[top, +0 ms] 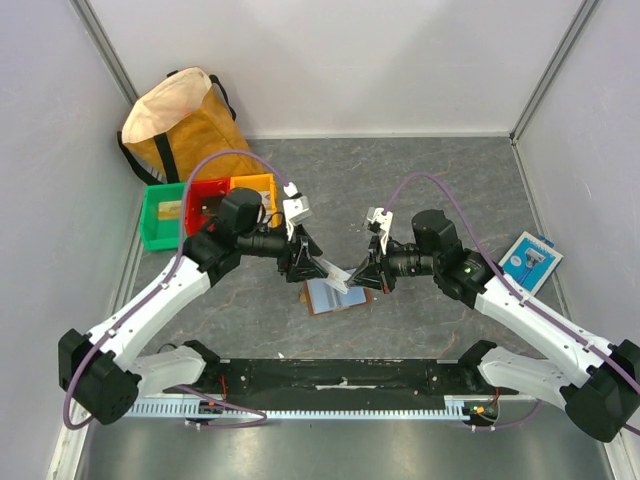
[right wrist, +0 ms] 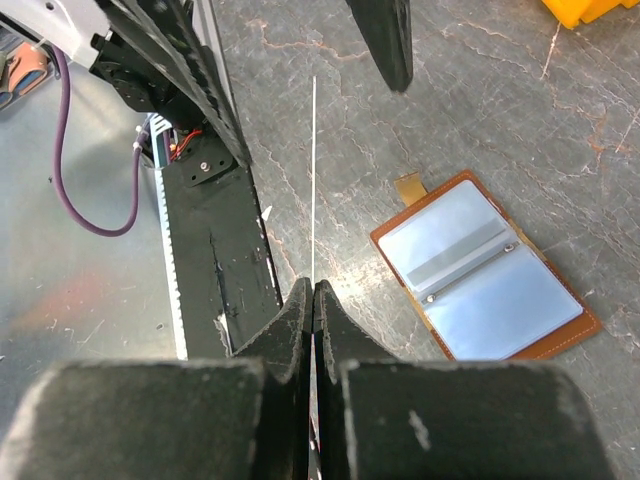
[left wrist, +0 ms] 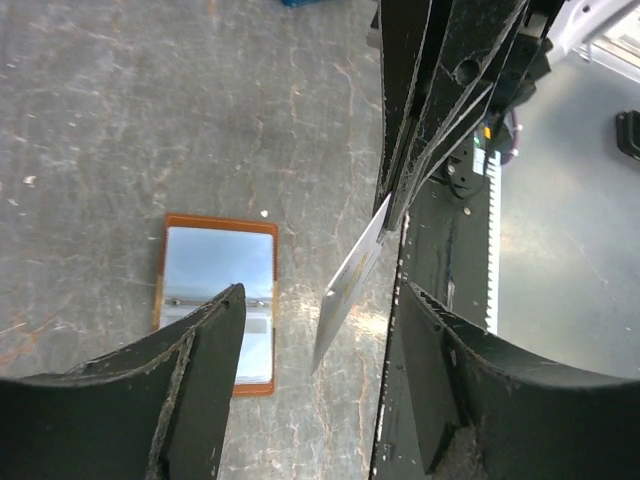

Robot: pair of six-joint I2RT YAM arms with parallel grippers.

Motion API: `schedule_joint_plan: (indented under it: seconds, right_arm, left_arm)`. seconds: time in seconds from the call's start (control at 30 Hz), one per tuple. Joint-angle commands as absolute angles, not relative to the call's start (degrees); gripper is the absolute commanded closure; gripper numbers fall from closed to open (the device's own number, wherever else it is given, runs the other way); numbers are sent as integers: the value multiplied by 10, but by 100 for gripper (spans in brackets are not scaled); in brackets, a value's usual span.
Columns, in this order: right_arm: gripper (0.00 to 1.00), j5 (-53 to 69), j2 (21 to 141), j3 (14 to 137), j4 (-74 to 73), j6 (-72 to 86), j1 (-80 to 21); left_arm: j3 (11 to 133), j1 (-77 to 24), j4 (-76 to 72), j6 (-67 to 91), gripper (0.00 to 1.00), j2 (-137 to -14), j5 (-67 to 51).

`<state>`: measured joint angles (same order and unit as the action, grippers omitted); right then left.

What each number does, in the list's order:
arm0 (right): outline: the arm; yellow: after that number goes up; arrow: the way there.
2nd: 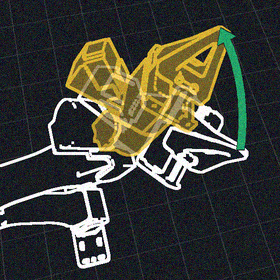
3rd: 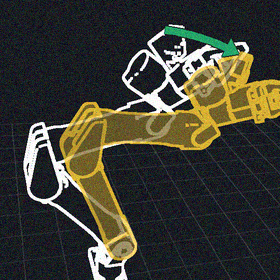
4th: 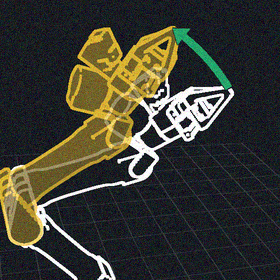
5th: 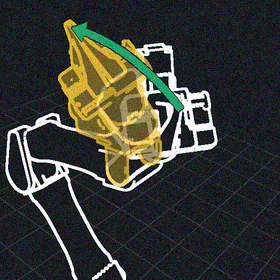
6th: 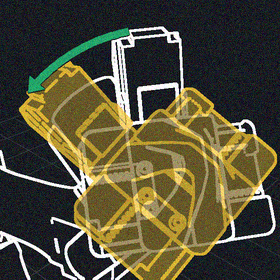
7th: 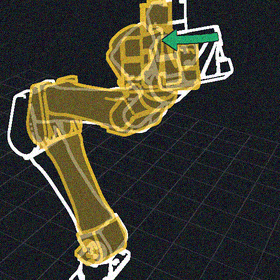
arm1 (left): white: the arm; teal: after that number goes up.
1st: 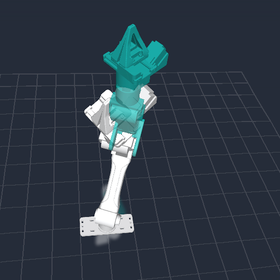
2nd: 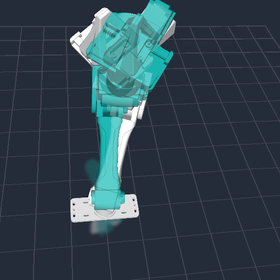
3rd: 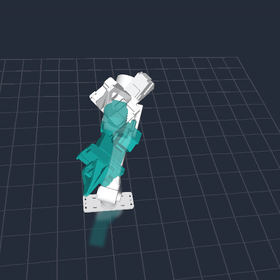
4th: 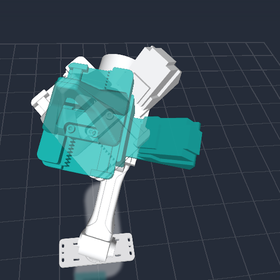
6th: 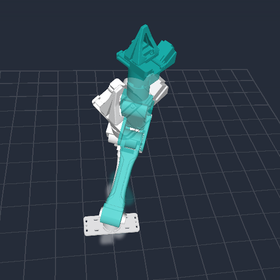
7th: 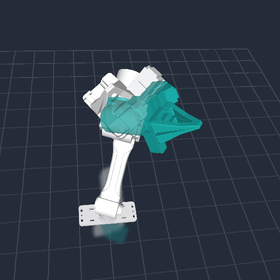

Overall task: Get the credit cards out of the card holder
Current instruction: Remove the credit card from the card holder.

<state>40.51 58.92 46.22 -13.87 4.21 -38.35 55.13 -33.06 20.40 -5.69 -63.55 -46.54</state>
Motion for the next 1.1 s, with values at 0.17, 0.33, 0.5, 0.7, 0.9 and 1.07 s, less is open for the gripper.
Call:
schedule_joint_plan:
  seconds: [0.17, 0.33, 0.5, 0.7, 0.9, 1.07]
  right_arm:
    - [100, 425, 582, 479, -115, 35, -382]
    - [100, 425, 585, 476, -110, 36, -382]
    - [100, 422, 586, 475, -105, 43, -382]
    - [69, 367, 576, 473, -102, 58, -381]
    - [30, 281, 560, 469, -107, 71, -382]
    - [12, 222, 562, 465, -120, 88, -382]
  left_arm:
    - [586, -323, 214, -107, 44, -672, -559]
    - [584, -309, 214, -109, 69, -665, -581]
    - [588, -293, 214, -99, 95, -673, -616]
    - [590, -262, 213, -91, 98, -677, -633]
    - [600, -189, 235, -43, 98, -681, -560]
    - [633, -118, 293, -40, 98, -712, -482]
